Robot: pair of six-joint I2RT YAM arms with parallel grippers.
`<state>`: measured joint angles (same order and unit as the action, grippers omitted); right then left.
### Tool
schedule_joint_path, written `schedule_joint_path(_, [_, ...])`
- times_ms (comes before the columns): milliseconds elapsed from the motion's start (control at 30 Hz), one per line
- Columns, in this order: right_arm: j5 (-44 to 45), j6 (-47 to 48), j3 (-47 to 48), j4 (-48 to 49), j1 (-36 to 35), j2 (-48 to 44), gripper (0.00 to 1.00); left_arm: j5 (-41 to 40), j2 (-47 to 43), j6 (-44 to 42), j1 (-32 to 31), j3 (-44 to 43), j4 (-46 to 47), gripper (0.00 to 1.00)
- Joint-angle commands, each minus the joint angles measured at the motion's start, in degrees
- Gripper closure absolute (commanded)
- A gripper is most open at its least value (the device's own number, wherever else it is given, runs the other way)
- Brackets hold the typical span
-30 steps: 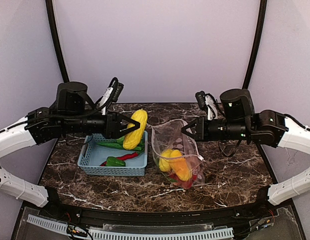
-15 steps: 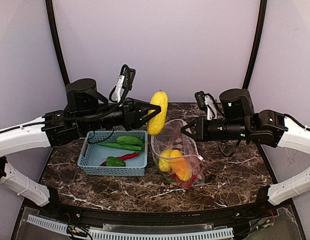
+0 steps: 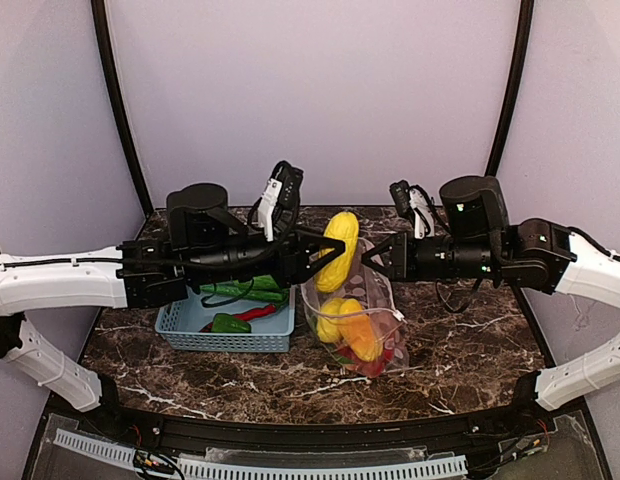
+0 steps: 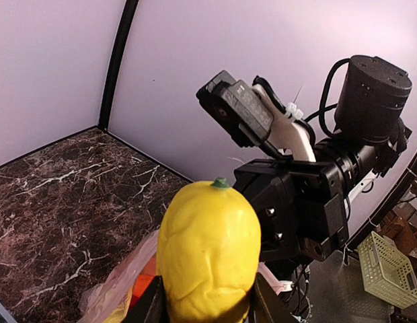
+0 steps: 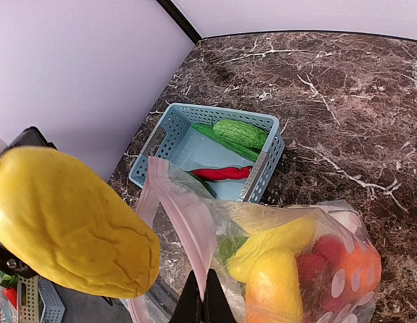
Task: Place the food in the zip-top bag and seal the zipper
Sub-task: Place the fake fruit in the zipper food storage bag.
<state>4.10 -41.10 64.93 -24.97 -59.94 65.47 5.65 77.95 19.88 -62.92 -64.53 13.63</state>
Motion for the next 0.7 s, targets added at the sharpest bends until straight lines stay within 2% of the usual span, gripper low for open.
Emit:
schedule_joint_path(0, [0.6,0.5,2.2,2.2,0.4,0.0,1.0,-1.9,-0.6,-1.6,-1.1,3.5,1.1,0.62])
schedule_joint_path(167, [0.0,0.8,3.0,2.1,0.5,0.5,1.0,-3.1,0.0,-2.4,-1.3,4.9,-1.1,0.62])
schedule_joint_path(433, [0.4,0.8,2.6,2.1,0.6,0.1,1.0,-6.7,1.1,-2.8,-1.4,3.4,-9.2,0.62])
schedule_joint_path(667, [0.0,0.7,2.4,2.1,0.5,0.3,1.0,-6.4,3.3,-2.8,-1.4,0.5,-13.1,0.61])
